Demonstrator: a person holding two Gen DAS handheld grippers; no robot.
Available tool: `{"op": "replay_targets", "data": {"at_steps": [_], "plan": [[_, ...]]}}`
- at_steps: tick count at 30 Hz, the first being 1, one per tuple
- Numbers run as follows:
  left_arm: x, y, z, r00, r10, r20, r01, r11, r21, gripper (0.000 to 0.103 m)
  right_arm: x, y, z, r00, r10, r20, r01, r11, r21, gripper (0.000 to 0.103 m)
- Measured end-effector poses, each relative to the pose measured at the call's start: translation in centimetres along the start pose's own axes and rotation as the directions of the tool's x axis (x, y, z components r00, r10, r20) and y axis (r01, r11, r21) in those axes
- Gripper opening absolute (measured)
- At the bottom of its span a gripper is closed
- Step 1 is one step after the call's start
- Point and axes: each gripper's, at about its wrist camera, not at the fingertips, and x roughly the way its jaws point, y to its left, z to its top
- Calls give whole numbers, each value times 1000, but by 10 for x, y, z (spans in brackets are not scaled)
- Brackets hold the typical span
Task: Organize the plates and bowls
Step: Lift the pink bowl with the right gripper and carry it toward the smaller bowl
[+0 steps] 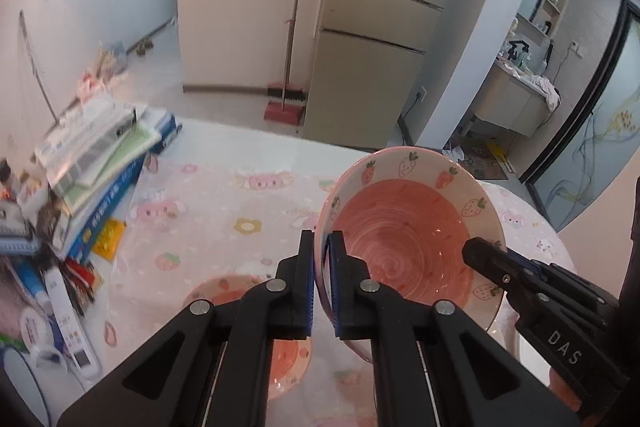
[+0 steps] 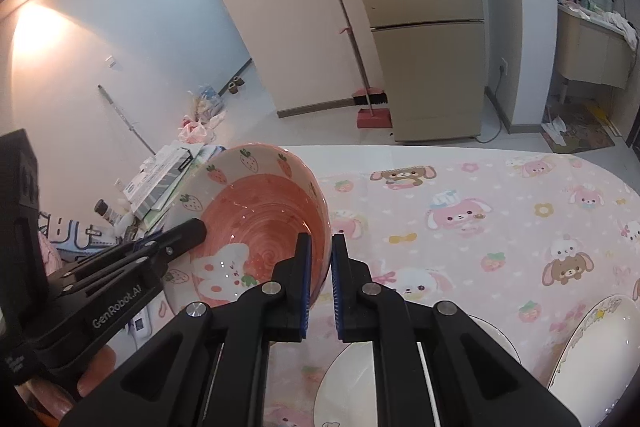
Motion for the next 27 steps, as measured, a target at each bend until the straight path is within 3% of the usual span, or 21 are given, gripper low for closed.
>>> {"op": "replay_targets", "data": {"at_steps": [5,8,15,21,27], "plan": [[-25,11,-18,996,91,24,-91,996,-14,5,-6,34,-13,1000,22,1,-22,998,-67,10],[-43,30,-35,993,107,46,-105,993,-49,5,-13,55,-25,999,53,1,-52,991,-120,10],[-76,79,-77,984,167,54,-160,981,-109,5,-8,111,-60,990,119,-82,-136,959,-250,11],[-82,99,-106,968,248,42,-243,965,-102,5,8,141,-90,992,68,-103,-101,929,-356,12],[-78,116,-128,968,251,22,-246,961,-122,6,27,151,-109,985,39,-169,-101,921,-376,12]]}}
